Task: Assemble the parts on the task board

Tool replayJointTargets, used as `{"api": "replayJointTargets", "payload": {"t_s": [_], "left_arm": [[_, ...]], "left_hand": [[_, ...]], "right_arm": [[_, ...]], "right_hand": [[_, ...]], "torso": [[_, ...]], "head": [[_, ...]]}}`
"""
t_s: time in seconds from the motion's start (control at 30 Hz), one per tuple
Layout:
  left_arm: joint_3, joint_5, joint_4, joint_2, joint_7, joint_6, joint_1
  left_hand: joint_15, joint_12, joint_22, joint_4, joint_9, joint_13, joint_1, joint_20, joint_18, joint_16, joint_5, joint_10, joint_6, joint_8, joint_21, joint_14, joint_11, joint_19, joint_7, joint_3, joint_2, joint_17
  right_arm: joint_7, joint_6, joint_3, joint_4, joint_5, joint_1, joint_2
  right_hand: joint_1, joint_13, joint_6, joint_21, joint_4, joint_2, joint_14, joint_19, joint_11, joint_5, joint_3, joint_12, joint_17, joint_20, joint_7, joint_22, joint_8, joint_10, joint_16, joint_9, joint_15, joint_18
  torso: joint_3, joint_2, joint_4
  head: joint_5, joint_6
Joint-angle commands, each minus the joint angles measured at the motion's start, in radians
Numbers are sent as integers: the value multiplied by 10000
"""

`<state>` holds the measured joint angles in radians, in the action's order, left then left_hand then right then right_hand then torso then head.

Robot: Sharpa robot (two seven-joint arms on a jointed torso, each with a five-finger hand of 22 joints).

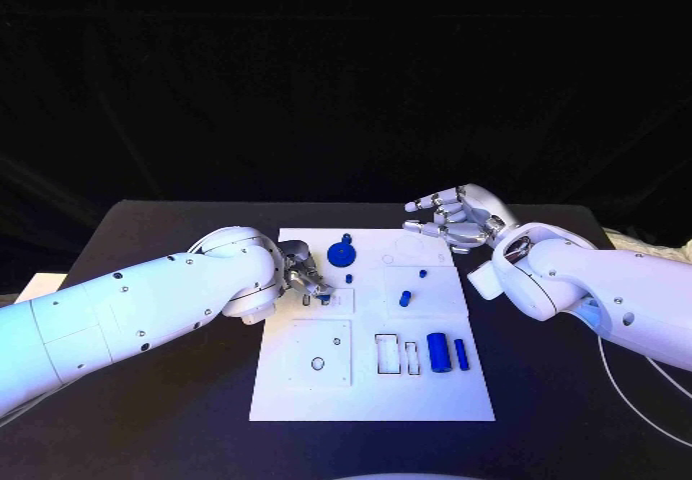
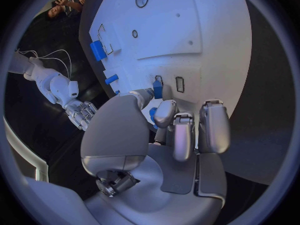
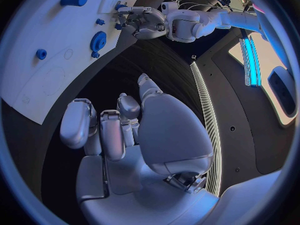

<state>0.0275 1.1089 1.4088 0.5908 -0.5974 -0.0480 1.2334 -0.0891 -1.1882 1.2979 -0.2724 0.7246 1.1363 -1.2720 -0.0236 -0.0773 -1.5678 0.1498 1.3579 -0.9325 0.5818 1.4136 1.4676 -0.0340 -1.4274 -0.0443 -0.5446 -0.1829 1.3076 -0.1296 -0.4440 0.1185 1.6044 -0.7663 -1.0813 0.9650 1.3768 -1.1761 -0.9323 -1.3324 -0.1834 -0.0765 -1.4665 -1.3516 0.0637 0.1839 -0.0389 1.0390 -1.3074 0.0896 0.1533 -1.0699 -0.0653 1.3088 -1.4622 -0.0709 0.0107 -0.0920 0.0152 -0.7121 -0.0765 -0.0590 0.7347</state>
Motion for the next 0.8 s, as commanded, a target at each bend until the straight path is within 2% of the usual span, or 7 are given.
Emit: {"api": "replayJointTargets", "payload": {"t_s": [0.03, 0.43, 0.7, 0.8], "left_arm": [[12, 201, 2, -10, -47, -585, -25], [12, 334, 37, 2, -268, -1051, -27], [12, 359, 47, 5, -313, -1108, -28], [11, 294, 32, -11, -312, -1035, -28]], "left_hand": [[4, -39, 2, 1603, 13, 13, -3, -2, 165, -30, 17, 77, -4, 60, 31, 1032, 2, -70, 59, -1636, 134, 2632], [5, -62, 4, 1664, 32, 37, 6, -1, 165, -30, 17, 95, -12, 64, 30, 1032, -5, -72, 65, -1690, 105, 2632], [5, -81, 13, 1678, 41, 58, 25, -1, 167, -30, 15, 108, -23, 68, 35, 1032, -5, -76, 66, -1705, 90, 2632], [5, -132, 38, 1626, 83, 102, 240, -2, 172, -30, -12, 159, -94, 97, 46, 1032, -10, -90, 92, -1683, 67, 2632]], "right_arm": [[7, 204, -1, 15, 86, 8, -2], [0, 256, -2, 12, 95, 8, -4], [-28, 263, -3, 15, 95, 8, -8], [-33, 264, -3, 15, 95, 8, -9]], "right_hand": [[-11, 13, -70, 48, 39, 117, -604, 80, 1, 68, 45, -39, -701, 11, 8, 8, -25, -98, 37, -13, 29, -50], [-11, 13, -70, 48, 39, 117, -604, 80, 1, 68, 45, -39, -701, 11, 8, 8, -25, -98, 37, -13, 29, -50], [-11, 13, -70, 48, 39, 117, -604, 80, 1, 68, 45, -39, -701, 11, 8, 8, -25, -98, 37, -13, 29, -50], [-11, 13, -70, 48, 39, 117, -604, 80, 1, 68, 45, -39, -701, 11, 8, 8, -25, -98, 37, -13, 29, -50]], "torso": [[3, -1, -8], [10, 3, -5], [9, 2, -10], [9, 2, -3]], "head": [[-17, 12], [-32, 68], [-15, 74], [-11, 82]]}}
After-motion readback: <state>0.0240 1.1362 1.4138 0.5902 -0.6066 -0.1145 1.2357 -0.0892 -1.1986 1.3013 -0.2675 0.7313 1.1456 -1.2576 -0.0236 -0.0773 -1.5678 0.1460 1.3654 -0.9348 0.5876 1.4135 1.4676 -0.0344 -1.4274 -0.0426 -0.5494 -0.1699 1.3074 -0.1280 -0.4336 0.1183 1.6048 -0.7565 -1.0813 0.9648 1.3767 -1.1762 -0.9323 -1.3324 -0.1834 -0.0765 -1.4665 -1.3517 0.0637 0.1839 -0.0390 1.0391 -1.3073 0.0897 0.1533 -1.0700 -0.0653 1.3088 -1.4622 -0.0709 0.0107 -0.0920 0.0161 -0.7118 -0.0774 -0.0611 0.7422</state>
